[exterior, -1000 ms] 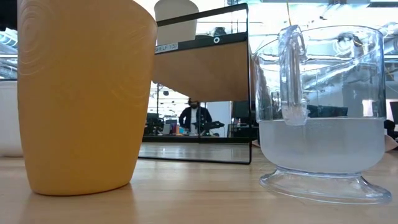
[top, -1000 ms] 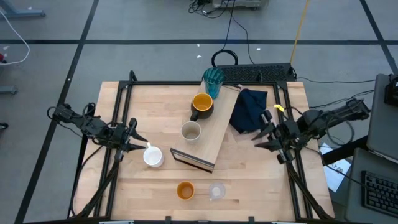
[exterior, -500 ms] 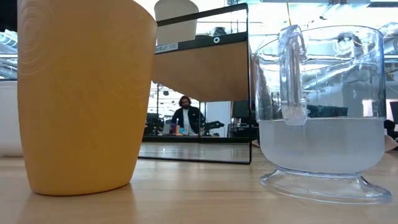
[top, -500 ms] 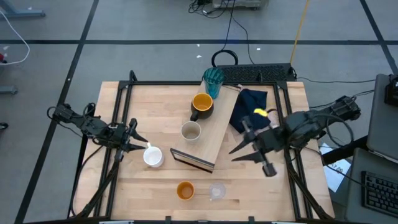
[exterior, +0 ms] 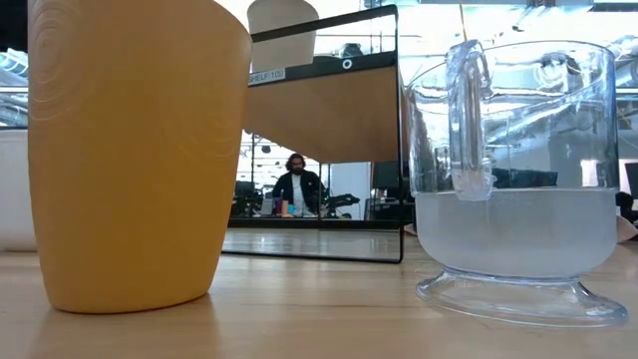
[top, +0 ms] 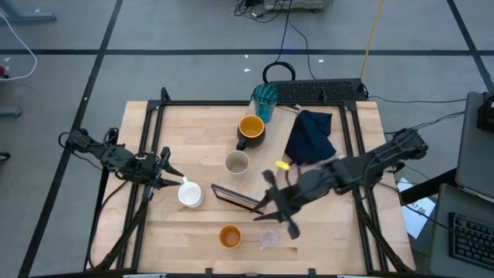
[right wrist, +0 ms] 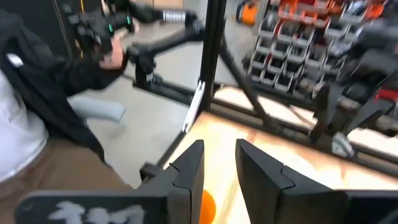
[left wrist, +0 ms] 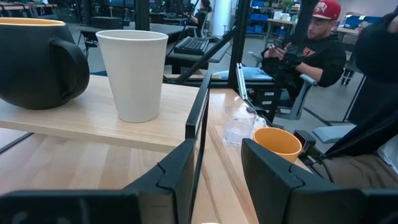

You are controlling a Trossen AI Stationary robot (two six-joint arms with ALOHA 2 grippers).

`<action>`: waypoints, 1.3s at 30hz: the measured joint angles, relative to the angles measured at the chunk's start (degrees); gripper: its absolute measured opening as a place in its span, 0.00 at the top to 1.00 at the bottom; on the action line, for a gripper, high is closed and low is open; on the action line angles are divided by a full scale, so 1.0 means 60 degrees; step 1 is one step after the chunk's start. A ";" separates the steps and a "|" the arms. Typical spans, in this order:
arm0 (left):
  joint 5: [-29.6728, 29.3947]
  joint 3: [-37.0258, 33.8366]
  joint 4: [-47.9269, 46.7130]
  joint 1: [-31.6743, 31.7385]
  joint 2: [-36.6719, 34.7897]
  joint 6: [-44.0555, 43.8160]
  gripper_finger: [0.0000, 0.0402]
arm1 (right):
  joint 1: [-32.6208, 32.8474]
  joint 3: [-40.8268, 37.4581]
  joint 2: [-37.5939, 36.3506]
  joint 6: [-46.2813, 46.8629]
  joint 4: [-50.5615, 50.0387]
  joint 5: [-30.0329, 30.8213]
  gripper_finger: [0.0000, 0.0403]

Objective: Stack small to large cups/mugs on shelf
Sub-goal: Put the yellow cup on the shelf

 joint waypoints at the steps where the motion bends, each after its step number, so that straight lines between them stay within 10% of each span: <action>1: 0.0000 0.0000 0.0000 0.0000 0.0000 -0.0007 0.67 | -0.0004 0.0000 0.0139 0.0000 -0.0051 -0.0003 0.79; 39: 0.0000 -0.0007 -0.0197 0.0000 0.0000 -0.0984 0.67 | 0.0565 -0.0040 0.3634 0.1662 0.1757 -0.0041 0.79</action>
